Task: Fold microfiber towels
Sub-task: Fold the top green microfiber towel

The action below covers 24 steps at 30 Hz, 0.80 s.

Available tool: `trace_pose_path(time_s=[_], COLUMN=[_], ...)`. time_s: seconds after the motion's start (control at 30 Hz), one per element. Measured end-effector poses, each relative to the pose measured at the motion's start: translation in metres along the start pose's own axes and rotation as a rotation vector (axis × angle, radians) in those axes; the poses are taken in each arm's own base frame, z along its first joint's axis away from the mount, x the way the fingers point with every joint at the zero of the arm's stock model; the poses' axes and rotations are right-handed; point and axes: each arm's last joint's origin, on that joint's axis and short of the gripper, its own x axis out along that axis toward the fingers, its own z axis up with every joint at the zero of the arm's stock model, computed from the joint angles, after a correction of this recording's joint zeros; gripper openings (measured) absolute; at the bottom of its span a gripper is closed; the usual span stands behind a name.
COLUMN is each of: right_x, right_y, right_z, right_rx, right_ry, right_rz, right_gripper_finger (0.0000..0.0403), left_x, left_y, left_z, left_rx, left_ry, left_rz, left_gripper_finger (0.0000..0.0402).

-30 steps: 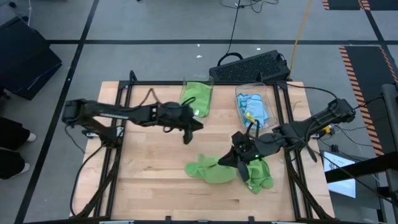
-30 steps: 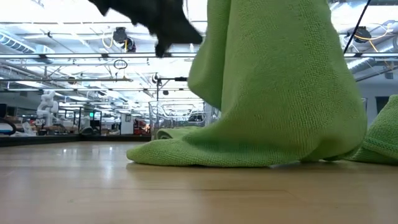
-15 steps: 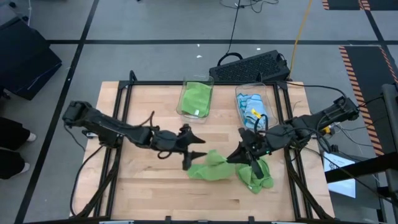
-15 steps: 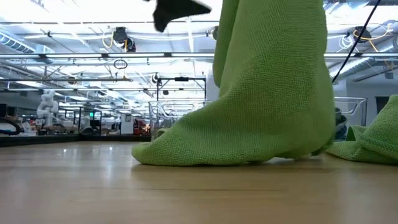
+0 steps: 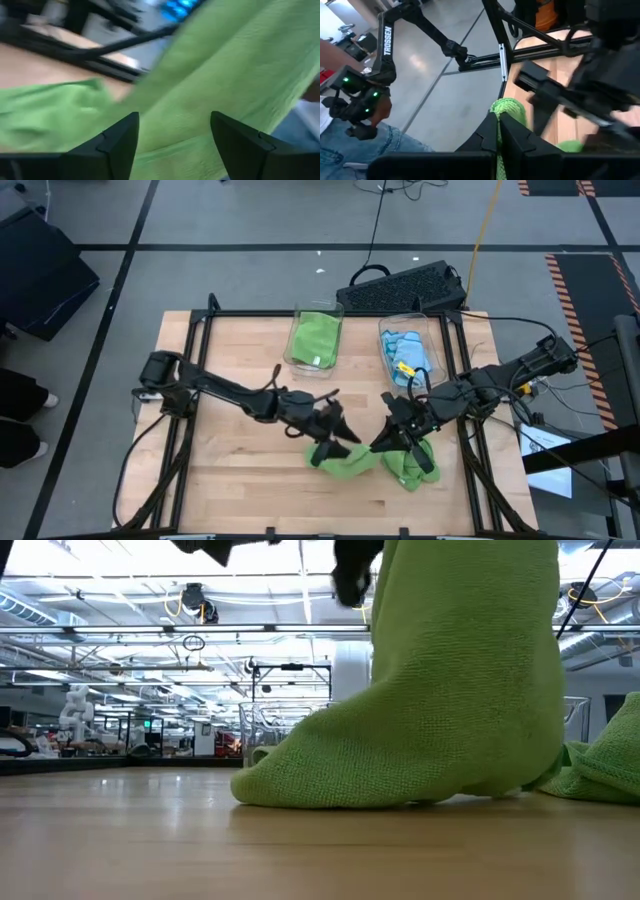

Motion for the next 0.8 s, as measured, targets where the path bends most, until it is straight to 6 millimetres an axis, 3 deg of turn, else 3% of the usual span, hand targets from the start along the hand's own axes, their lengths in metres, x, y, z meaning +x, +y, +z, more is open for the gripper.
trace_pose_path(time_s=[0.13,0.47,0.63,0.8], right_x=[-0.003,-0.030,-0.041,-0.051], right_y=[0.000,-0.006,-0.006,-0.007], right_z=[-0.001,-0.005,-0.002,-0.001], right_rx=[-0.003,-0.013,-0.049,-0.063], right_ry=[0.009,0.010,-0.035,-0.076], right_rz=[-0.010,-0.201,-0.250,-0.301], right_gripper_finger=[0.0000,0.0002,0.0002,0.0003], left_x=[0.009,0.014,0.015,0.009], left_y=[-0.010,-0.028,-0.045,-0.064], left_z=[-0.004,-0.027,-0.035,-0.031], left_rx=[-0.012,-0.129,-0.107,-0.096], left_ry=[0.054,0.122,0.060,-0.035], left_rz=[-0.092,0.026,0.126,0.200], left_gripper_finger=[0.0193,0.0013,0.0005,0.0005])
